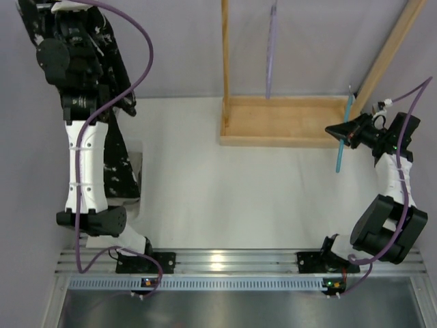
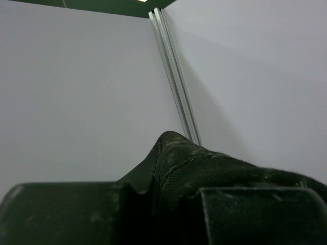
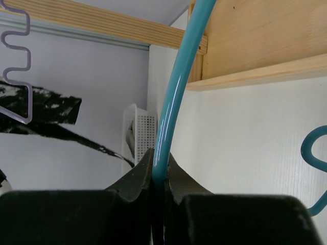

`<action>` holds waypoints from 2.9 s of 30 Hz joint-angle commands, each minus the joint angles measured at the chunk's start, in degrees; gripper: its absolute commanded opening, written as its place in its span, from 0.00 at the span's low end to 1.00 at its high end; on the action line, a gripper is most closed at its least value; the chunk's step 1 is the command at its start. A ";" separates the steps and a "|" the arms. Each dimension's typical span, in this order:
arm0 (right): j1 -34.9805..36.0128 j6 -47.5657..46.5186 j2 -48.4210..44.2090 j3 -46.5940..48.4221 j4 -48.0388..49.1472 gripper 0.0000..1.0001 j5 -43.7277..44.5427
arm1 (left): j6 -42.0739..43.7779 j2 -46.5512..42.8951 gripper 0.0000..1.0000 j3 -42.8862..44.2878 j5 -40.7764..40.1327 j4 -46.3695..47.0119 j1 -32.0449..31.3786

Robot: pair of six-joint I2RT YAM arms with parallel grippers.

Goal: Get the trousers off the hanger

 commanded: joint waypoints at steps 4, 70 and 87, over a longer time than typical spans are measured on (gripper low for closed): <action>0.75 -2.04 0.12 3.45 3.13 0.00 -0.77 | 1.93 0.37 0.00 5.35 9.69 10.44 8.96; 22.81 26.17 9.16 42.52 17.11 0.00 10.12 | -35.17 -42.08 0.98 -48.18 45.21 -35.26 11.70; 24.04 25.82 27.80 60.76 8.92 0.00 13.56 | -39.03 -45.25 0.98 -50.29 43.89 -35.35 11.70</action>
